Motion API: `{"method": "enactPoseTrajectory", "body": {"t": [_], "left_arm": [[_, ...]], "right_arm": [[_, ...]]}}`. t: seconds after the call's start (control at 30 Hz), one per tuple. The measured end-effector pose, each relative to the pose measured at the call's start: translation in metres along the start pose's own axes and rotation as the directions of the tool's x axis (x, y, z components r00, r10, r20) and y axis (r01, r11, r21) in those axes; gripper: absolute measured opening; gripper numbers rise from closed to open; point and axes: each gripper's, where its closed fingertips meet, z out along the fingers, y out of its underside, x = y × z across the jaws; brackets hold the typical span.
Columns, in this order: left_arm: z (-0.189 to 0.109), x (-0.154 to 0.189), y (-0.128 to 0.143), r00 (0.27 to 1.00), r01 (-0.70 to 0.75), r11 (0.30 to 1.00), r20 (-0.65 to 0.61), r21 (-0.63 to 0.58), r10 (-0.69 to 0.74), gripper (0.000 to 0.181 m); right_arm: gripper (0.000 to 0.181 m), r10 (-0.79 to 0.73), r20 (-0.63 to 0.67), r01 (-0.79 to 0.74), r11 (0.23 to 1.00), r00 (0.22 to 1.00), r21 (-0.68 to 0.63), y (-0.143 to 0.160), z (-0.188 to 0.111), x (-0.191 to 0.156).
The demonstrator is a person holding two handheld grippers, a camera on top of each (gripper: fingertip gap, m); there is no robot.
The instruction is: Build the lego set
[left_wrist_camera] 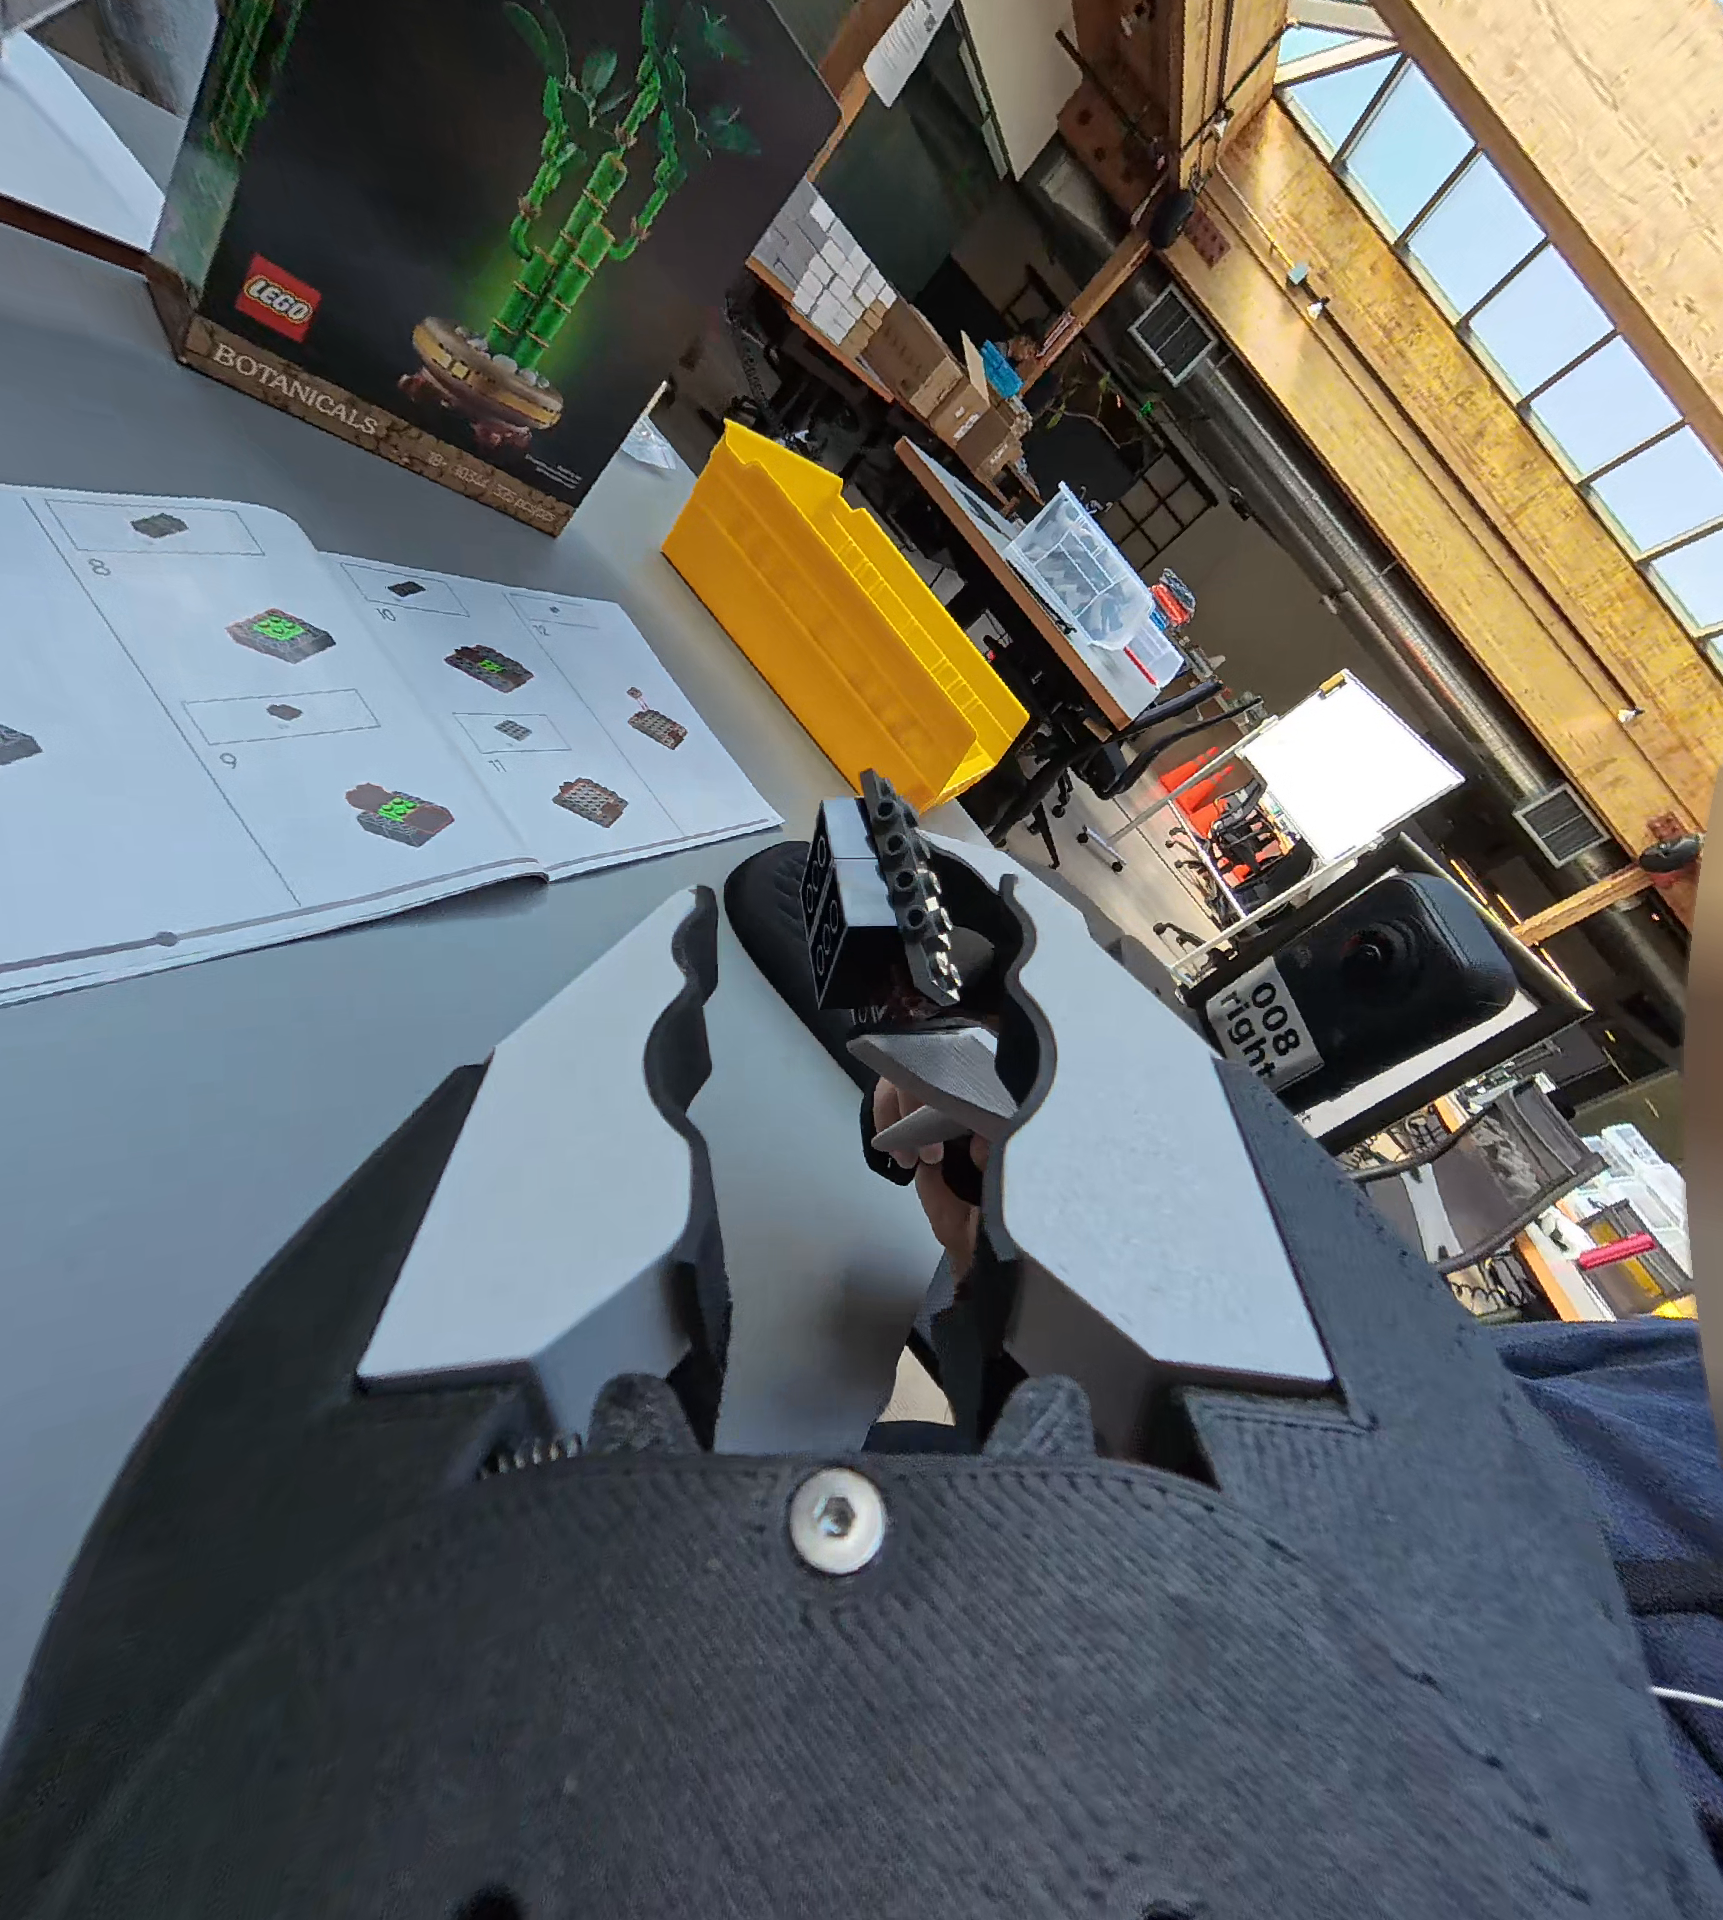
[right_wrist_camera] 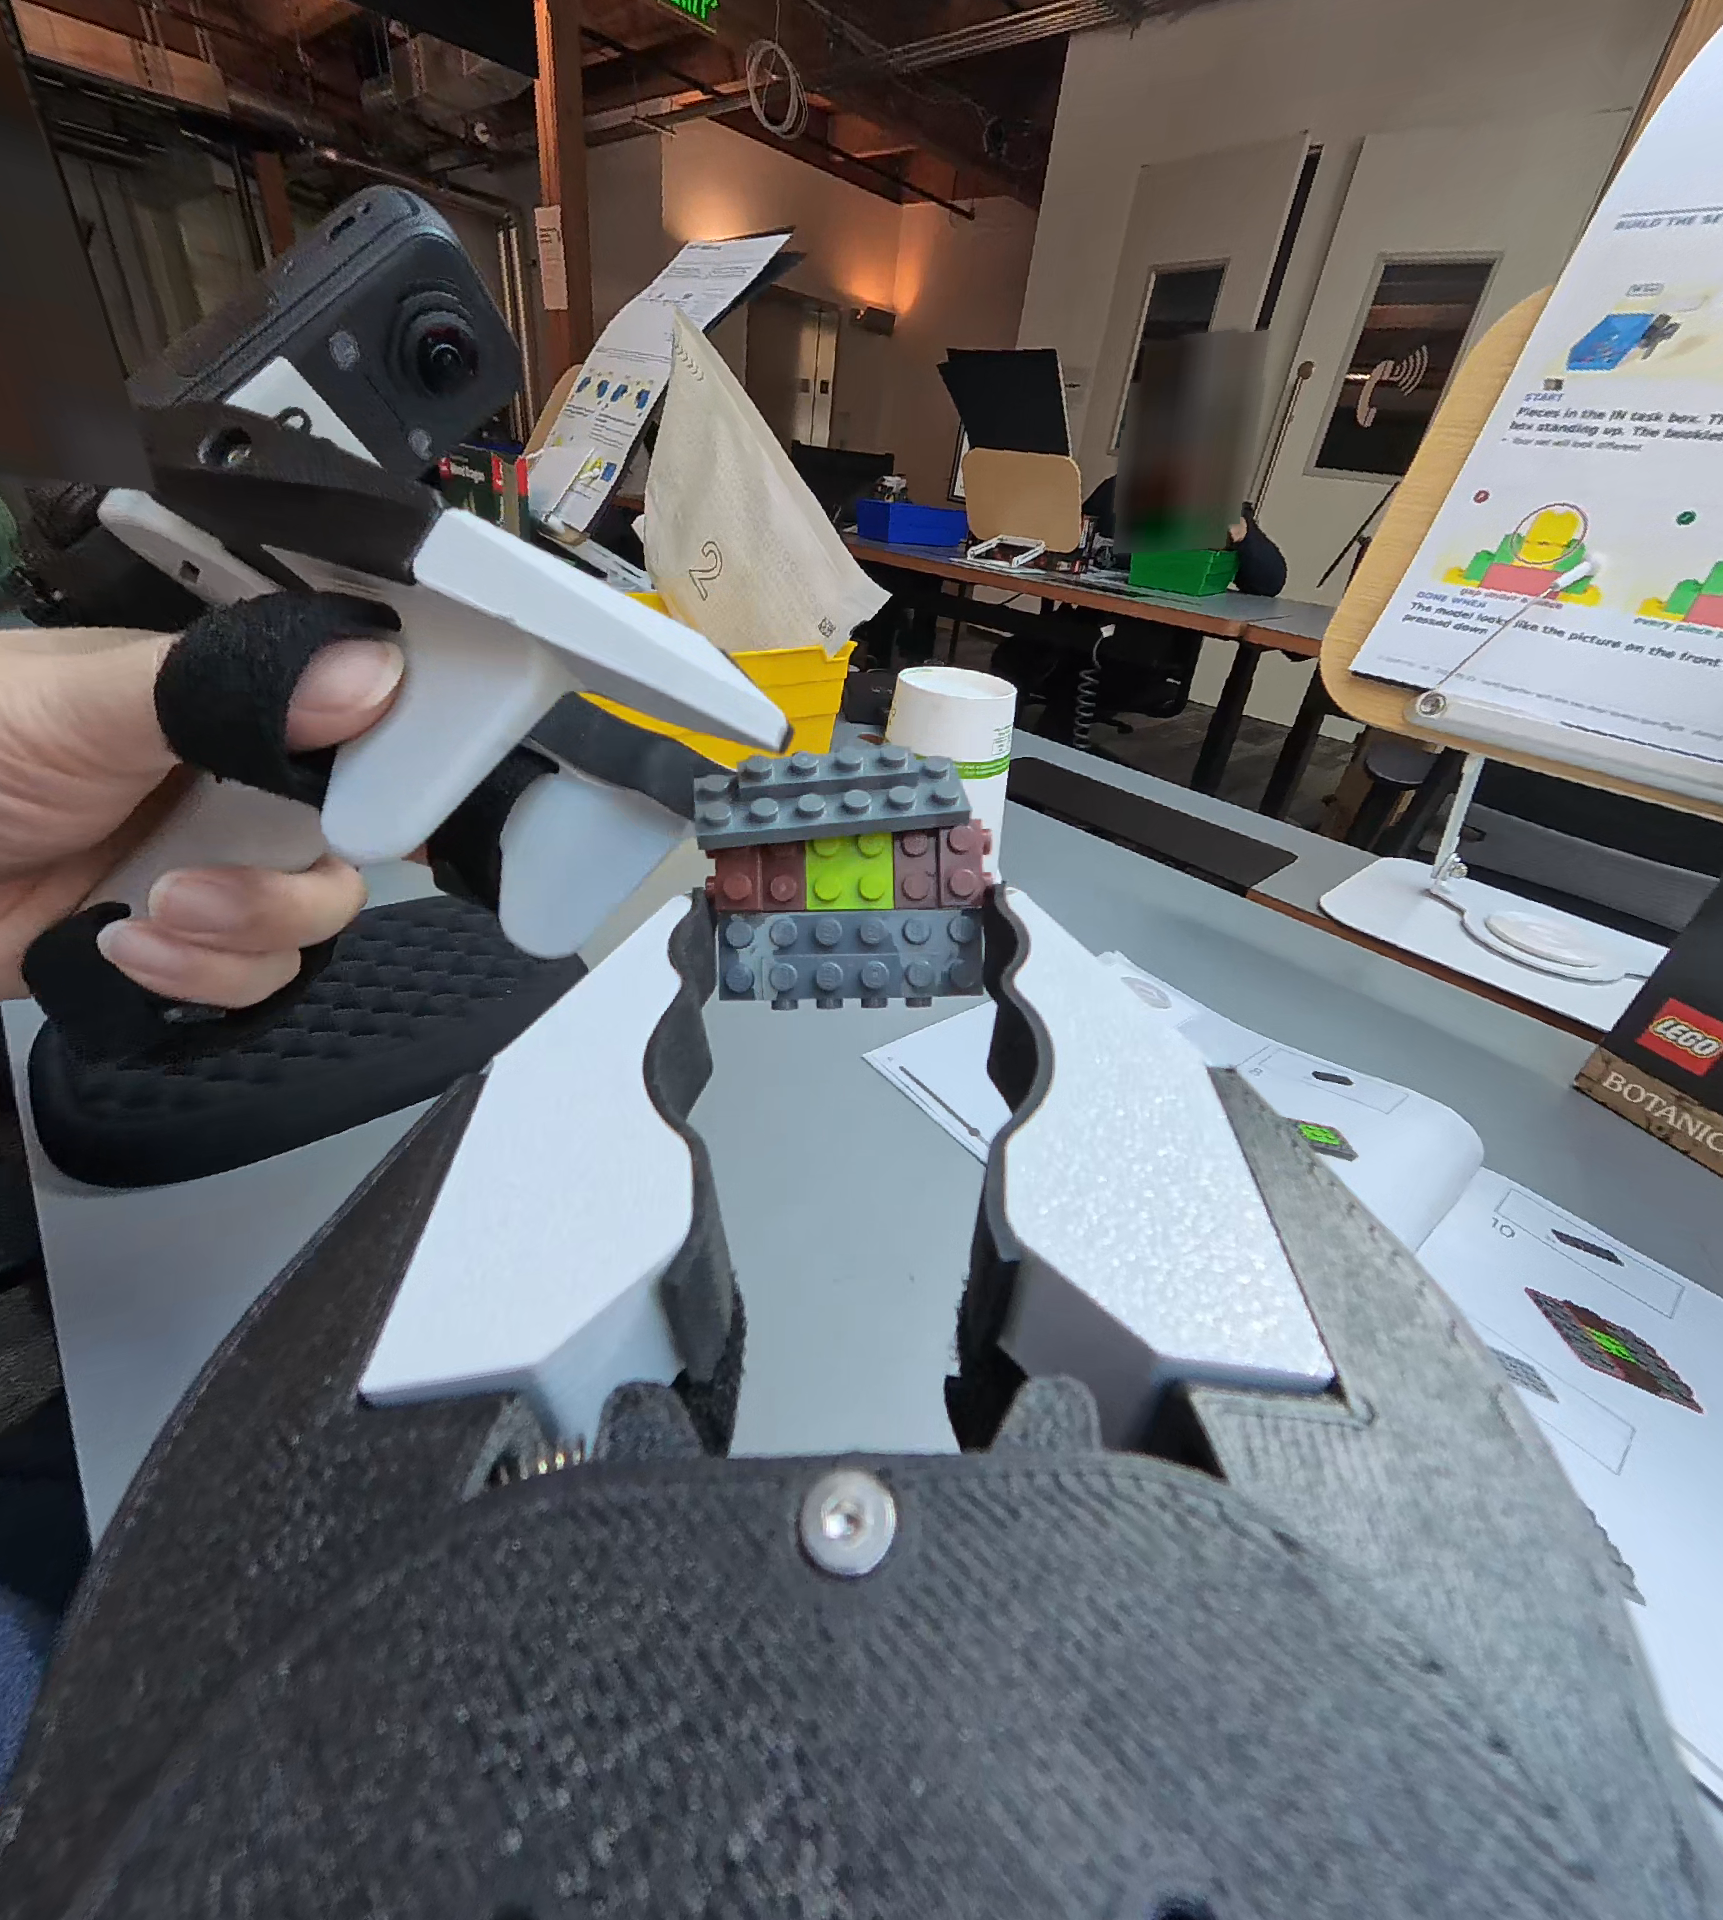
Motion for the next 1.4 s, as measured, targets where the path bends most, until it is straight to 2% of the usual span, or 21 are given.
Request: {"method": "enactPoseTrajectory", "body": {"t": [0.07, 0.2, 0.27, 0.37, 0.43, 0.5, 0.57, 0.63, 0.77, 0.83, 1.0, 1.3, 1.4], "left_arm": [[0.002, -0.002, 0.005, 1.000, 0.002, 1.000, 0.007, -0.012, -0.002, 0.052], [-0.008, -0.010, -0.003, 0.997, -0.049, 0.998, 0.053, 0.030, 0.048, 0.057], [-0.012, -0.008, -0.003, 0.999, -0.046, 0.998, 0.018, 0.050, 0.045, 0.063], [-0.017, 0.001, 0.003, 0.990, -0.081, 0.993, -0.105, 0.090, 0.090, 0.069], [-0.022, 0.003, 0.013, 0.977, -0.125, 0.988, -0.162, 0.093, 0.139, 0.068], [-0.027, 0.001, 0.016, 0.974, -0.136, 0.985, -0.169, 0.102, 0.152, 0.067], [-0.033, -0.007, 0.012, 0.985, -0.107, 0.988, -0.125, 0.111, 0.121, 0.060], [-0.036, -0.005, 0.004, 0.989, -0.052, 0.993, -0.131, 0.109, 0.066, 0.052], [-0.032, 0.002, 0.002, 0.995, 0.026, 1.000, -0.099, -0.011, -0.027, 0.050], [-0.031, 0.000, 0.006, 0.998, 0.038, 0.997, -0.040, -0.067, -0.041, 0.050], [-0.035, -0.007, 0.025, 0.995, 0.010, 0.978, 0.102, -0.206, 0.012, 0.054], [-0.037, -0.023, 0.050, 0.977, 0.001, 0.934, 0.198, -0.358, 0.075, 0.053], [-0.034, -0.023, 0.055, 0.982, 0.015, 0.926, 0.178, -0.377, 0.056, 0.041]], "right_arm": [[0.051, 0.007, 0.011, -0.007, 1.000, 1.000, -0.016, 0.003, 0.002, -0.001], [0.051, 0.017, 0.020, -0.017, 0.999, 1.000, -0.032, 0.006, 0.002, -0.001], [0.051, 0.030, 0.032, -0.029, 0.999, 0.999, -0.039, 0.007, 0.002, -0.001], [0.051, 0.041, 0.075, -0.038, 0.998, 0.996, -0.043, 0.004, 0.000, -0.004], [0.051, 0.040, 0.114, -0.035, 0.998, 0.993, -0.046, -0.001, -0.001, -0.006], [0.051, 0.045, 0.133, -0.037, 0.997, 0.990, -0.060, -0.005, -0.004, -0.004], [0.051, 0.025, 0.167, -0.008, 0.995, 0.986, -0.103, -0.005, -0.005, -0.004], [0.051, -0.018, 0.184, 0.042, 0.991, 0.983, -0.129, -0.005, -0.007, -0.006], [0.051, -0.029, 0.196, 0.061, 0.986, 0.980, -0.157, -0.002, -0.007, -0.015], [0.051, 0.002, 0.209, 0.033, 0.986, 0.978, -0.166, 0.001, -0.007, -0.022], [0.051, 0.042, 0.228, 0.007, 0.978, 0.973, -0.208, 0.016, -0.004, -0.035], [0.052, 0.072, 0.264, 0.002, 0.963, 0.962, -0.271, 0.038, -0.001, -0.050], [0.052, 0.084, 0.273, -0.005, 0.960, 0.959, -0.278, 0.040, 0.000, -0.051]]}}
